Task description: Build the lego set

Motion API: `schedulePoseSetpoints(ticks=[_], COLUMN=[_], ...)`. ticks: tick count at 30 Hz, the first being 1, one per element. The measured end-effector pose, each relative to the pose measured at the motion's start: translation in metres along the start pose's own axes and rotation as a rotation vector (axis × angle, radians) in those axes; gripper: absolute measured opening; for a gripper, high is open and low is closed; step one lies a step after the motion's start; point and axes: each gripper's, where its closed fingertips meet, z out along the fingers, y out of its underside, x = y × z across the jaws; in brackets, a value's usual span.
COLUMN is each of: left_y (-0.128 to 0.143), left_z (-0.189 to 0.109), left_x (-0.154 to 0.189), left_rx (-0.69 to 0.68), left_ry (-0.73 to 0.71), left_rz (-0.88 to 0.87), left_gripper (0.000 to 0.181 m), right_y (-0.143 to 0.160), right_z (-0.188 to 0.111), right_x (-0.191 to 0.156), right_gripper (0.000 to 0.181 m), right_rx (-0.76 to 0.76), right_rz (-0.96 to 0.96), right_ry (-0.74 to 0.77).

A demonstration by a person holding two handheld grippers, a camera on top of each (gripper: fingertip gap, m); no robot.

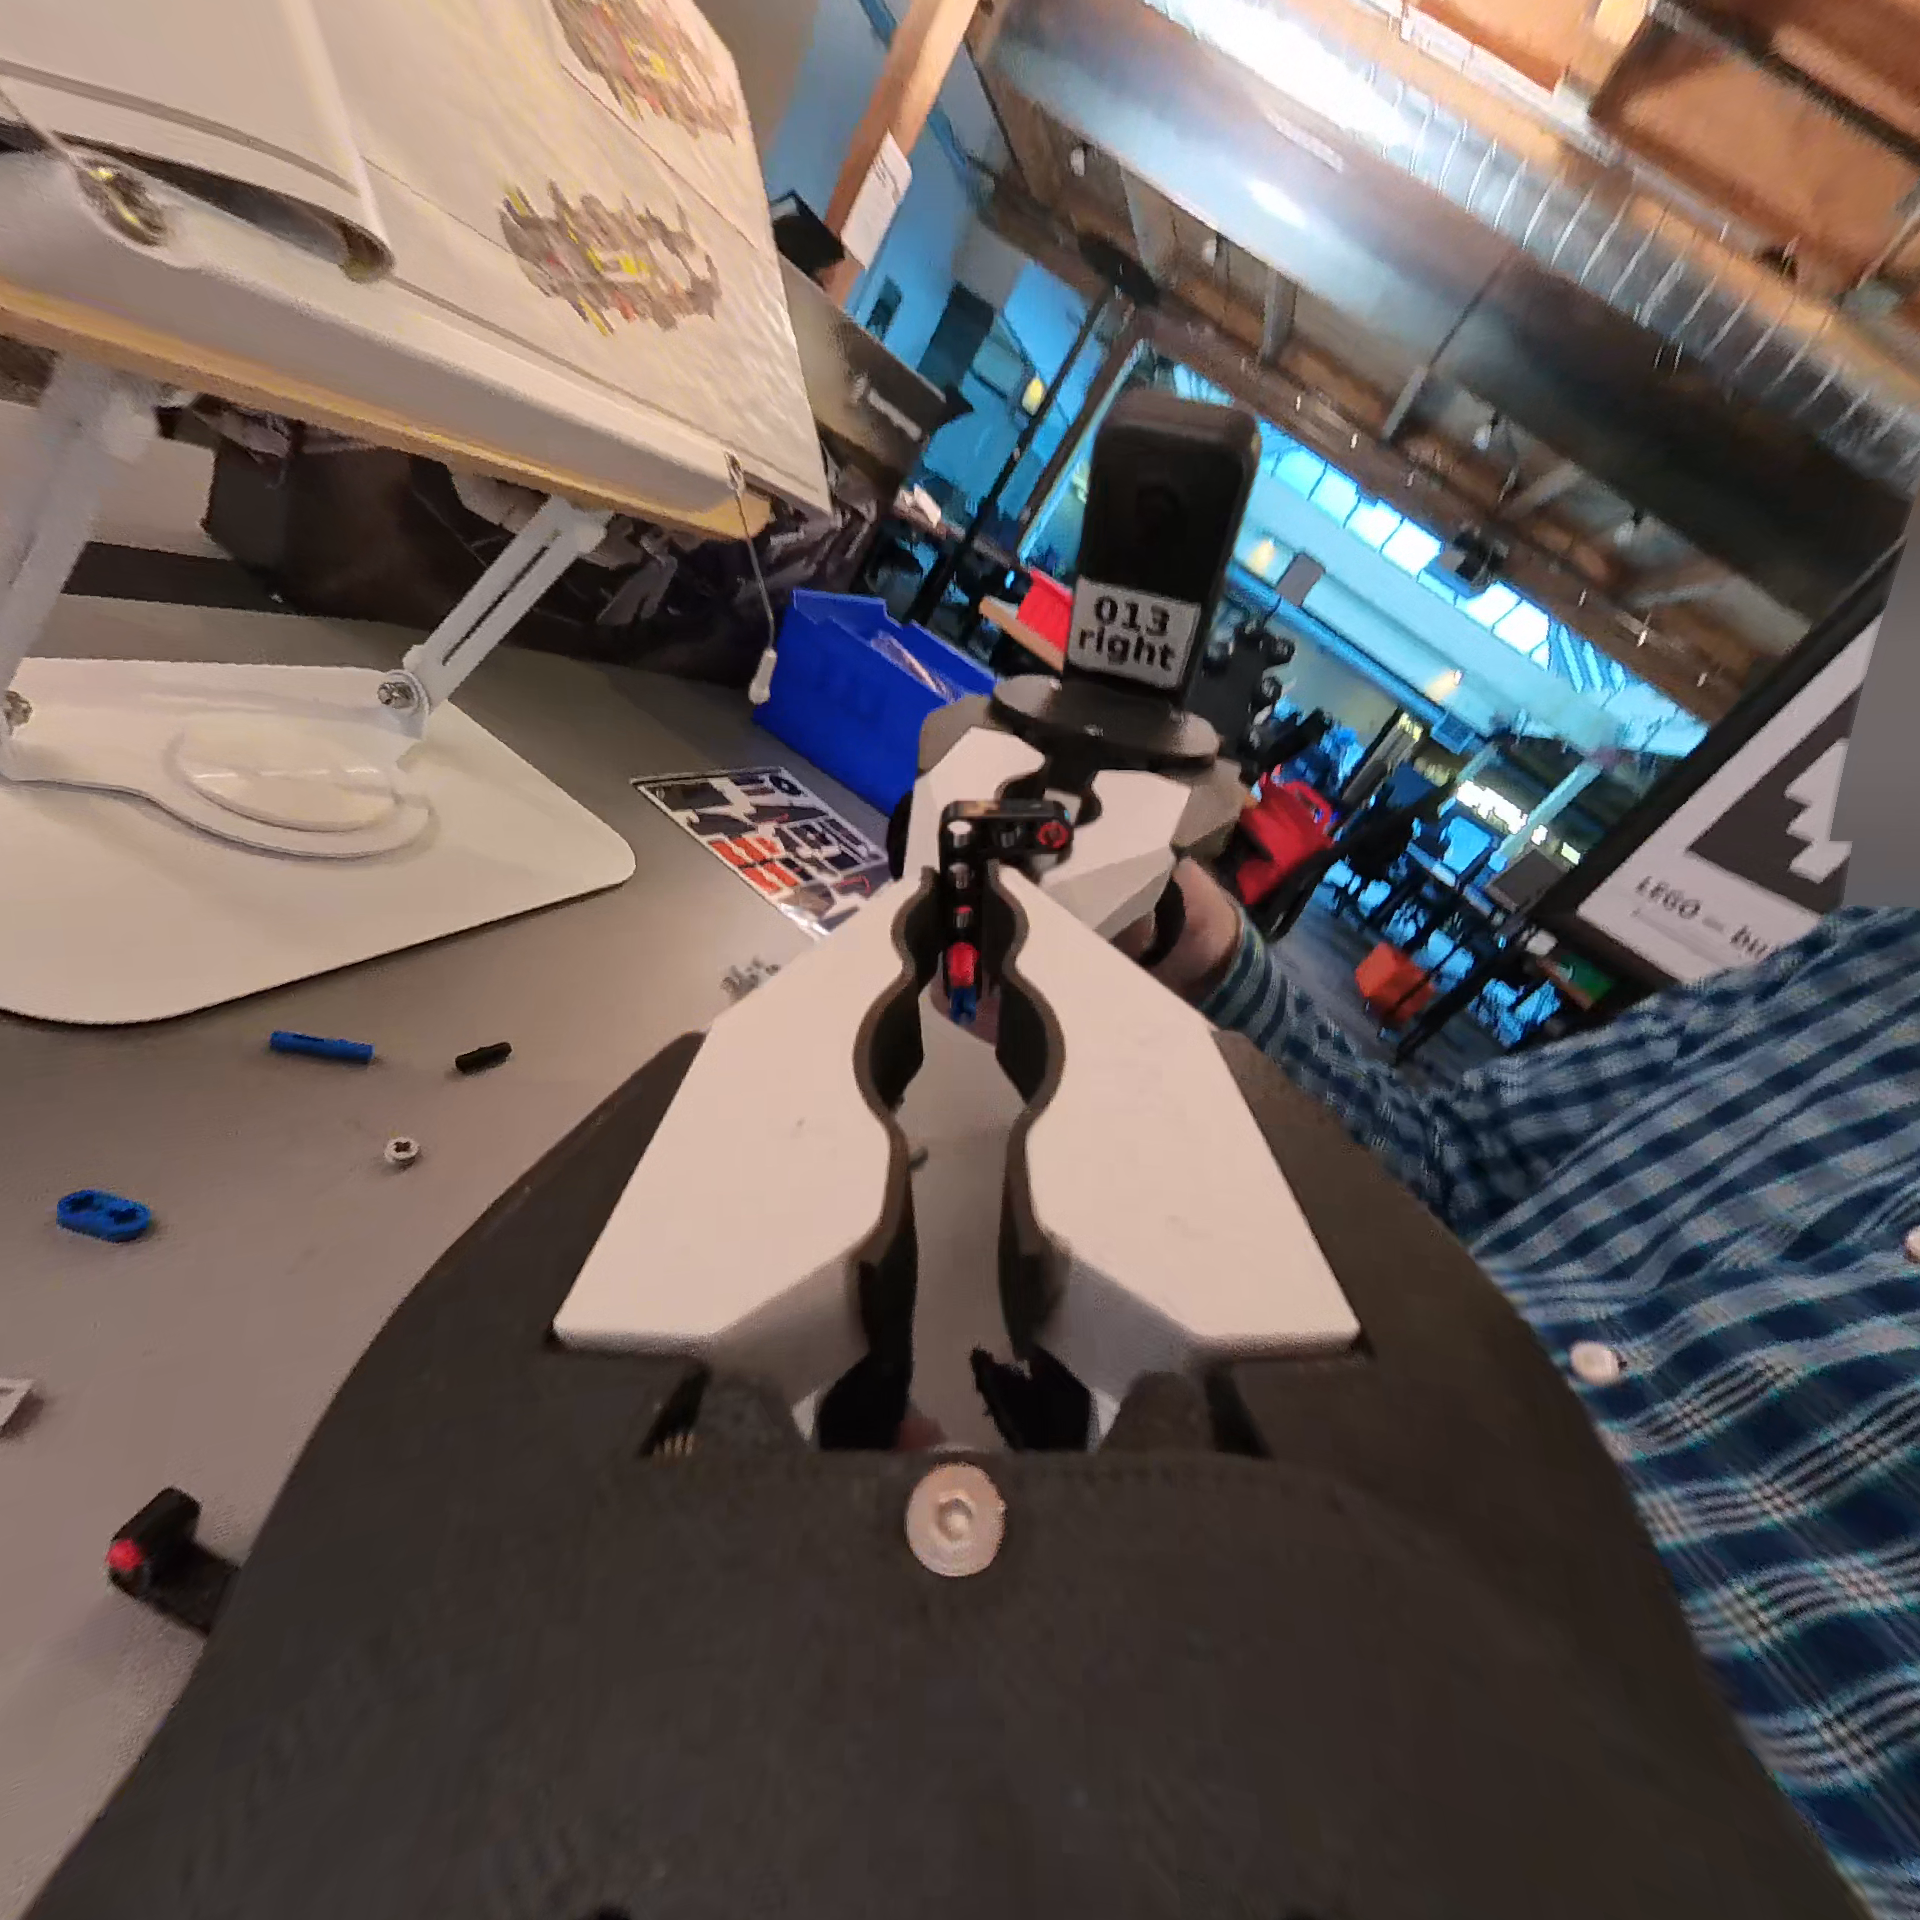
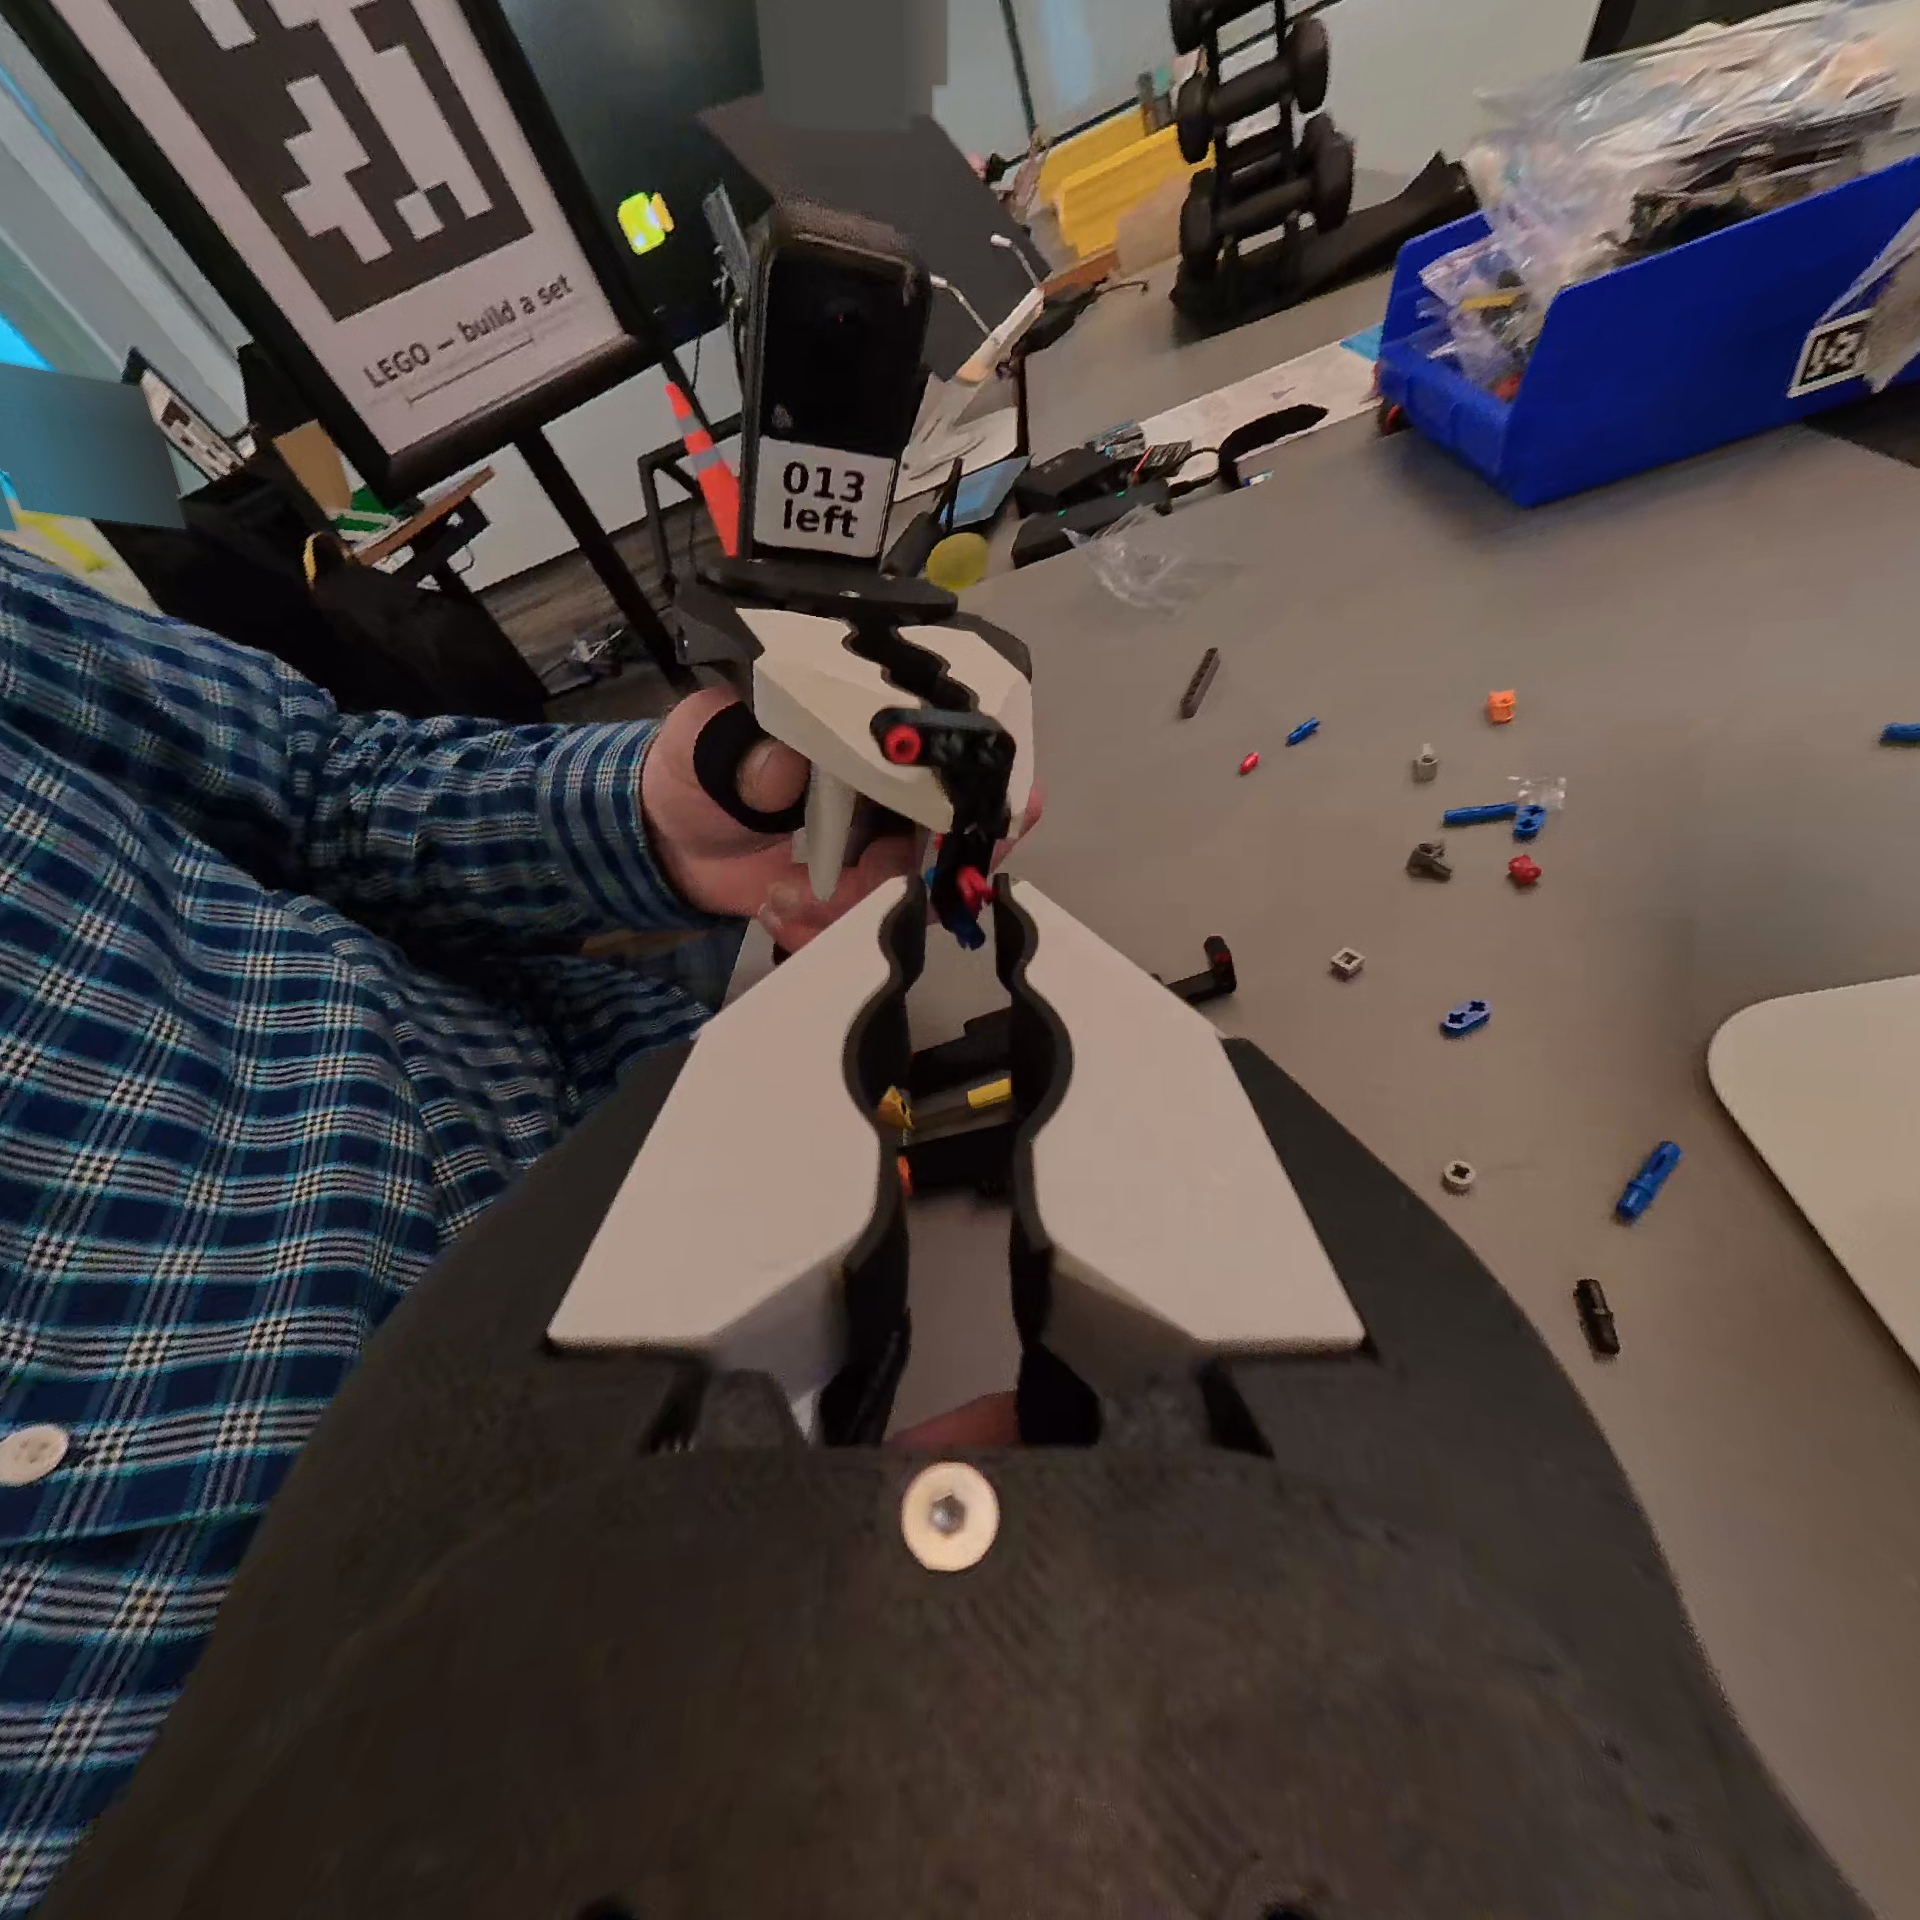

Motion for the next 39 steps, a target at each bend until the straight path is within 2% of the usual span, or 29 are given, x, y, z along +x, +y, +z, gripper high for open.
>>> schedulePoseSetpoints(ticks=[4,6,12,17,19,30,35,39], left_y=[-0.010,-0.016,-0.024,-0.027,-0.027,-0.021,-0.019,-0.016], left_z=[0.002,0.004,0.008,0.013,0.014,0.016,0.016,0.017], left_x=[-0.008,-0.011,-0.020,-0.022,-0.023,-0.031,-0.032,-0.033], left_rx=[0.098,0.148,0.253,0.299,0.308,0.343,0.359,0.353], left_ry=[-0.018,-0.027,-0.053,-0.066,-0.067,-0.122,-0.155,-0.168], left_rz=[-0.087,-0.135,-0.246,-0.287,-0.299,-0.322,-0.306,-0.306], left_gripper=[0.005,0.005,0.005,0.005,0.005,0.006,0.006,0.006], right_y=[-0.007,-0.011,-0.012,-0.014,-0.015,-0.012,-0.010,-0.007], right_z=[-0.003,-0.009,-0.015,-0.016,-0.018,-0.020,-0.020,-0.018], right_x=[0.011,0.015,0.018,0.029,0.032,0.041,0.043,0.041], right_gripper=[0.026,0.026,0.025,0.022,0.015,0.010,0.009,0.016], right_rx=[0.078,0.116,0.081,0.039,0.031,-0.060,-0.064,-0.040], right_rz=[-0.039,-0.116,-0.395,-0.489,-0.523,-0.631,-0.590,-0.545], right_ry=[0.113,0.213,0.497,0.656,0.705,0.858,0.857,0.815])
